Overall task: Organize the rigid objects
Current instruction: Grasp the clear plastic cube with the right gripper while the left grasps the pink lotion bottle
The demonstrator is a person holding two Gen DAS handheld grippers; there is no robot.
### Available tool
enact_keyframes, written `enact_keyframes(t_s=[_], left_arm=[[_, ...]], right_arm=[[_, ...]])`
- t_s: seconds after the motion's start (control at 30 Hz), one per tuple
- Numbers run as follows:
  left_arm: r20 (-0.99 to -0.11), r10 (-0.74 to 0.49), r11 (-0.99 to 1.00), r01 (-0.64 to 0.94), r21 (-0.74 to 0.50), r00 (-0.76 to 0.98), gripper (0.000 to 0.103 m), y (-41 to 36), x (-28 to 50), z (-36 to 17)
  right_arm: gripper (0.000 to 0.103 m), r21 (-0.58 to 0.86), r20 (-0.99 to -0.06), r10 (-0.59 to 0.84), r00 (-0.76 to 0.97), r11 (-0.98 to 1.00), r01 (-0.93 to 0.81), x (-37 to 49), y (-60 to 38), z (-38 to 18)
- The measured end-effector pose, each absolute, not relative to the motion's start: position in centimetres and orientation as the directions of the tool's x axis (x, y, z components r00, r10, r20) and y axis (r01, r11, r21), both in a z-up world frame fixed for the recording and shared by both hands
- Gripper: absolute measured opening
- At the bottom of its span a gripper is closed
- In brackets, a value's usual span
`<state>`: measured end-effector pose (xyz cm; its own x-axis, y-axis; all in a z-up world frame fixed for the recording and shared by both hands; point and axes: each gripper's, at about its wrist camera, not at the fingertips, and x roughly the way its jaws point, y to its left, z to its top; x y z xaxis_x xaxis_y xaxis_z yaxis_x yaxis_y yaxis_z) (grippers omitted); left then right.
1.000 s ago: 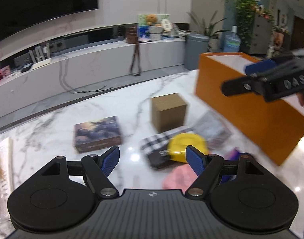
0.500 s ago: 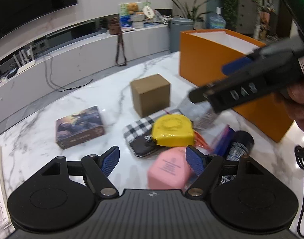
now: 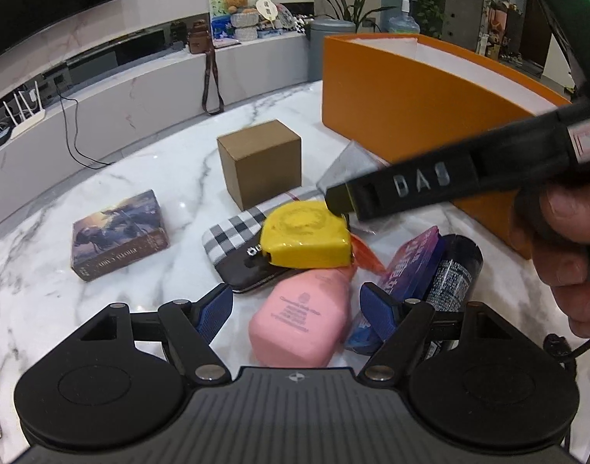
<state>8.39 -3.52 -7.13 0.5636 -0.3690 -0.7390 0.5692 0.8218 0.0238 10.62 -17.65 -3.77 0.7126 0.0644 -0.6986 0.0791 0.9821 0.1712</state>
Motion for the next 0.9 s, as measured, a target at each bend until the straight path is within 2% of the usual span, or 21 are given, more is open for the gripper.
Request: enact_keyframes(t_s=[0.17, 0.3, 0.53, 0.77, 0.83, 0.87, 0.9], left_arm=[[-0.755, -0.377, 0.82, 0.572, -0.003, 0.536, 0.076, -3.6, 8.7, -8.1], [-0.764, -0.377, 0.819, 0.574, -0.01, 0.524, 0.074, -3.8, 8.7, -8.5], [-0.76, -0.366, 0.815, 0.579, 0.016, 0.536, 0.074, -4.2, 8.3, -8.9], [-0.73, -0.38, 0.826, 0.564, 0.009, 0.568, 0.074, -4.3, 8.1, -9.3], [-0.729, -0.386, 0.824, 0.567, 0.004, 0.565, 0.071, -4.2, 8.2, -9.3], [-0.727, -0.383, 0.825, 0.564, 0.007, 0.57, 0.062, -4.2, 8.2, -9.2], [-0.729, -0.386, 0.824, 0.566, 0.003, 0.565, 0.062, -4.1, 8.3, -9.1]], right_arm=[[0.075, 0.284, -0.715, 0.079, 0.694, 0.941, 0.186, 11.4, -19.2, -4.6], [0.075, 0.331, -0.744, 0.094, 0.662, 0.912, 0.242, 12.3, -20.1, -5.9], [0.066, 0.254, -0.72, 0.035, 0.694, 0.943, 0.216, 12.6, -19.6, -6.5], [0.063, 0.187, -0.693, 0.008, 0.721, 0.968, 0.169, 12.7, -19.2, -6.8], [0.057, 0.188, -0.691, 0.014, 0.723, 0.969, 0.161, 12.7, -19.2, -6.8], [0.055, 0.191, -0.691, 0.021, 0.723, 0.969, 0.155, 12.7, -19.3, -6.7], [0.055, 0.193, -0.692, 0.028, 0.722, 0.97, 0.148, 12.8, -19.3, -6.7]])
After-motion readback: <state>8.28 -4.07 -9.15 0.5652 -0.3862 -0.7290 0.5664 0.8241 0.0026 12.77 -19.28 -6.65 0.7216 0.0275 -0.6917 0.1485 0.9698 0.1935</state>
